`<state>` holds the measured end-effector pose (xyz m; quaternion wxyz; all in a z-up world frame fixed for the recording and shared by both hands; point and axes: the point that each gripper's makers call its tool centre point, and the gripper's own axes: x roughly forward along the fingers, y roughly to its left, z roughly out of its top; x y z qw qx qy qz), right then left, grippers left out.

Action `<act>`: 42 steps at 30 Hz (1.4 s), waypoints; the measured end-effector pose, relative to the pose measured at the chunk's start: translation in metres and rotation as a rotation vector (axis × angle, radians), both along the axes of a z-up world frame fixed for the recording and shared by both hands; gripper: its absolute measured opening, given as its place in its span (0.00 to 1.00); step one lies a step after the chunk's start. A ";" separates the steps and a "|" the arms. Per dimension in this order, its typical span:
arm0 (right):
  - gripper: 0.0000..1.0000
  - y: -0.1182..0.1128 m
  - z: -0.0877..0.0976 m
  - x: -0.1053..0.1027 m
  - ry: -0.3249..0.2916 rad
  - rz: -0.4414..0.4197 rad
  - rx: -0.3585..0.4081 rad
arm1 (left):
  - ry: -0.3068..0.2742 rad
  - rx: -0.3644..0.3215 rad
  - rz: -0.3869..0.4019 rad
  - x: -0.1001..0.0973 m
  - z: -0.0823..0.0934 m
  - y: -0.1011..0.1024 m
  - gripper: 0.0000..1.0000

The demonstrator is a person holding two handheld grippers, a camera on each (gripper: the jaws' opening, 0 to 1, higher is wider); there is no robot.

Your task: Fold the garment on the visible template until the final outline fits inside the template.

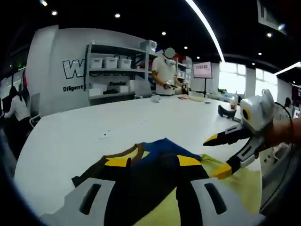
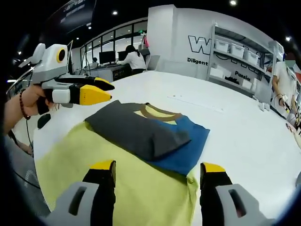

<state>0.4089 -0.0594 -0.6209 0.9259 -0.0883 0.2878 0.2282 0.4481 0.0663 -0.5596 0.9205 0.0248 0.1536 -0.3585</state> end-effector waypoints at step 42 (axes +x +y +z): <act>0.18 0.033 -0.045 0.078 0.005 0.053 -0.141 | 0.138 0.309 0.258 -0.027 -0.091 0.114 0.14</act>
